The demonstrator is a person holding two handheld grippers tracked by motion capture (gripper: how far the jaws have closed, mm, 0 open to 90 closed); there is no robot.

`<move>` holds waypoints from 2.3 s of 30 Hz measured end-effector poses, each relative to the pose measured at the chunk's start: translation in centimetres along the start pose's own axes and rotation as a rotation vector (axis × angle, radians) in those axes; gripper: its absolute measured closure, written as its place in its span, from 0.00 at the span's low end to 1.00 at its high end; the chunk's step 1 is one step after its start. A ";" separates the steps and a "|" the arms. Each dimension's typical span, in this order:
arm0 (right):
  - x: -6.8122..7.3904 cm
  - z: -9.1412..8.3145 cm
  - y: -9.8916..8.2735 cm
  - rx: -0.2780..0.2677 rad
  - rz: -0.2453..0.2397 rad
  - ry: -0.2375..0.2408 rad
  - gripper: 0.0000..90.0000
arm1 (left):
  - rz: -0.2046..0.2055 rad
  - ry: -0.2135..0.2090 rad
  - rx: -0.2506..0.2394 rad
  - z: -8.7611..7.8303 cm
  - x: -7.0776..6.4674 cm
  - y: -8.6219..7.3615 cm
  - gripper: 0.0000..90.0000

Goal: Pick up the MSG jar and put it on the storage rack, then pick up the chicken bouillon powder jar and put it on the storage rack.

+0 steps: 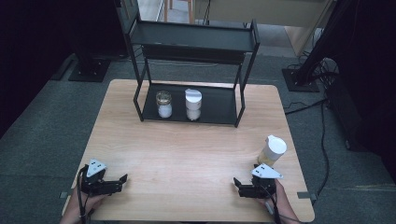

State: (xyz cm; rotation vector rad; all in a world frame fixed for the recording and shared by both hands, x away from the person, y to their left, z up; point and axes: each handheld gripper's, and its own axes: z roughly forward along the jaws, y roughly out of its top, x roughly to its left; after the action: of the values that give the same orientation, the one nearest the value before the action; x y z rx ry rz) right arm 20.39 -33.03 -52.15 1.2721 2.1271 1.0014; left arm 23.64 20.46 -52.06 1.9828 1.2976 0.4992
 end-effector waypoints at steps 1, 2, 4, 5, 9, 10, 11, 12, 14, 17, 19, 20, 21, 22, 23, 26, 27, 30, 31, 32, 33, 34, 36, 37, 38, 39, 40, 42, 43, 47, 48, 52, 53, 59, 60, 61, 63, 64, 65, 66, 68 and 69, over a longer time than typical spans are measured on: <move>-0.1 -0.2 -0.1 0.000 0.004 -0.001 0.05 | -0.002 0.000 0.000 0.0 0.0 0.0 0.02; -0.2 -0.3 -0.3 -0.001 0.009 -0.002 0.05 | -0.002 0.000 0.000 0.0 0.0 0.0 0.02; -0.5 -0.7 -0.5 -0.005 0.010 -0.006 0.04 | -0.002 0.000 0.000 0.0 0.0 0.0 0.02; -0.6 -0.9 -0.7 -0.006 0.012 -0.012 0.04 | -0.001 0.000 0.000 0.0 0.0 0.0 0.02; -1.2 -1.5 -1.1 0.000 0.018 -0.028 0.05 | -0.001 0.001 0.000 0.0 0.0 0.0 0.02; -1.4 -1.6 -1.3 0.001 0.019 -0.033 0.04 | -0.001 0.001 0.000 0.0 0.0 0.0 0.02; -1.6 -1.8 -1.4 0.003 0.022 -0.036 0.04 | 0.000 0.002 0.000 0.0 0.0 0.0 0.02; -1.8 -1.9 -1.5 0.004 0.025 -0.038 0.05 | 0.000 0.003 0.000 0.0 0.0 0.0 0.02; -2.1 -2.3 -1.8 0.004 0.035 -0.047 0.04 | -0.002 0.005 0.001 0.0 0.0 0.0 0.02; -2.7 -2.8 -2.2 0.003 0.044 -0.060 0.05 | 0.000 0.009 0.002 0.0 -0.1 0.0 0.02; -3.2 -3.2 -2.6 0.005 0.052 -0.070 0.04 | 0.000 0.010 0.002 0.0 -0.1 0.0 0.02; -3.4 -3.4 -2.7 0.006 0.055 -0.074 0.05 | 0.001 0.011 0.003 0.0 -0.1 0.0 0.02; -3.5 -3.6 -2.9 0.007 0.062 -0.078 0.05 | 0.002 0.011 0.003 0.0 -0.1 0.0 0.02; -3.8 -3.8 -3.0 0.009 0.068 -0.083 0.05 | 0.002 0.012 0.004 0.0 -0.1 0.0 0.02; -4.0 -4.0 -3.2 0.010 0.074 -0.088 0.05 | 0.002 0.013 0.003 0.0 -0.1 0.0 0.02; -4.5 -4.5 -3.6 0.011 0.088 -0.103 0.05 | 0.002 0.014 0.004 0.0 -0.1 0.0 0.02; -4.7 -4.6 -3.7 0.013 0.089 -0.108 0.04 | 0.002 0.014 0.004 0.0 -0.1 0.0 0.02; -5.3 -5.1 -4.1 0.016 0.098 -0.122 0.05 | 0.004 0.016 0.005 0.0 -0.2 0.0 0.02; -5.5 -5.2 -4.2 0.016 0.101 -0.127 0.05 | 0.003 0.015 0.005 0.1 -0.2 0.0 0.02; -5.6 -5.3 -4.3 0.017 0.106 -0.131 0.05 | 0.003 0.016 0.005 0.0 -0.2 0.0 0.02; -5.8 -5.5 -4.4 0.017 0.109 -0.134 0.05 | 0.003 0.015 0.005 0.0 -0.2 0.0 0.02; -5.9 -5.6 -4.5 0.016 0.113 -0.136 0.05 | 0.003 0.016 0.005 0.1 -0.2 0.0 0.02; -6.1 -5.8 -4.7 0.013 0.119 -0.139 0.05 | 0.004 0.016 0.006 0.1 -0.2 0.0 0.02; -6.2 -5.9 -4.8 0.014 0.121 -0.141 0.05 | 0.004 0.016 0.006 0.1 -0.2 0.0 0.02; -6.2 -6.0 -4.8 0.015 0.123 -0.145 0.04 | 0.004 0.016 0.006 0.1 -0.2 0.0 0.02; -6.3 -6.0 -4.9 0.016 0.124 -0.149 0.05 | 0.004 0.017 0.006 0.1 -0.2 0.0 0.02; -6.4 -6.1 -4.9 0.017 0.128 -0.154 0.05 | 0.004 0.018 0.006 0.1 -0.2 0.0 0.02; -6.7 -6.3 -5.1 0.029 0.139 -0.165 0.05 | 0.003 0.018 0.006 0.1 -0.2 0.0 0.02; -6.8 -6.4 -5.2 0.030 0.144 -0.169 0.05 | 0.003 0.018 0.006 0.1 -0.2 0.0 0.02; -7.2 -6.9 -5.6 0.028 0.169 -0.177 0.05 | 0.003 0.019 0.006 0.1 -0.2 0.0 0.02; -7.3 -7.0 -5.7 0.026 0.168 -0.178 0.05 | 0.004 0.019 0.006 0.1 -0.2 0.0 0.02; -7.3 -7.1 -5.7 0.034 0.163 -0.185 0.05 | 0.005 0.020 0.007 0.1 -0.2 0.0 0.02; -7.3 -7.1 -5.7 0.037 0.164 -0.187 0.05 | 0.006 0.021 0.007 0.1 -0.2 0.0 0.02; -7.5 -7.0 -5.3 0.040 0.168 -0.192 0.05 | 0.003 0.019 0.006 0.0 -0.2 0.0 0.02; -7.4 -7.0 -5.3 0.043 0.163 -0.192 0.05 | 0.003 0.019 0.006 0.0 -0.2 0.0 0.02; -7.4 -6.9 -5.2 0.043 0.162 -0.193 0.05 | 0.004 0.019 0.006 0.0 -0.2 0.0 0.02; -7.4 -6.8 -5.0 0.041 0.168 -0.192 0.05 | 0.005 0.020 0.007 0.0 -0.2 0.0 0.02; -7.5 -6.8 -5.0 0.040 0.169 -0.191 0.05 | 0.006 0.021 0.007 0.0 -0.2 0.0 0.02; -7.5 -6.8 -4.9 0.038 0.173 -0.189 0.05 | 0.006 0.021 0.007 0.0 -0.2 0.0 0.02; -7.5 -6.8 -4.8 0.037 0.175 -0.186 0.05 | 0.006 0.021 0.007 0.0 -0.2 0.0 0.02; -7.4 -6.7 -4.6 0.037 0.173 -0.185 0.05 | 0.005 0.019 0.007 0.0 -0.2 0.0 0.02; -7.4 -6.7 -4.6 0.039 0.174 -0.186 0.05 | 0.004 0.019 0.007 0.0 -0.2 0.0 0.02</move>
State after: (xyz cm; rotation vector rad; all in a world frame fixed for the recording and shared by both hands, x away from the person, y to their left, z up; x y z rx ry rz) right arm 16.67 -43.37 -51.36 1.5279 1.9304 0.8762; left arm 23.58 20.26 -52.06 1.9914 1.3081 0.5171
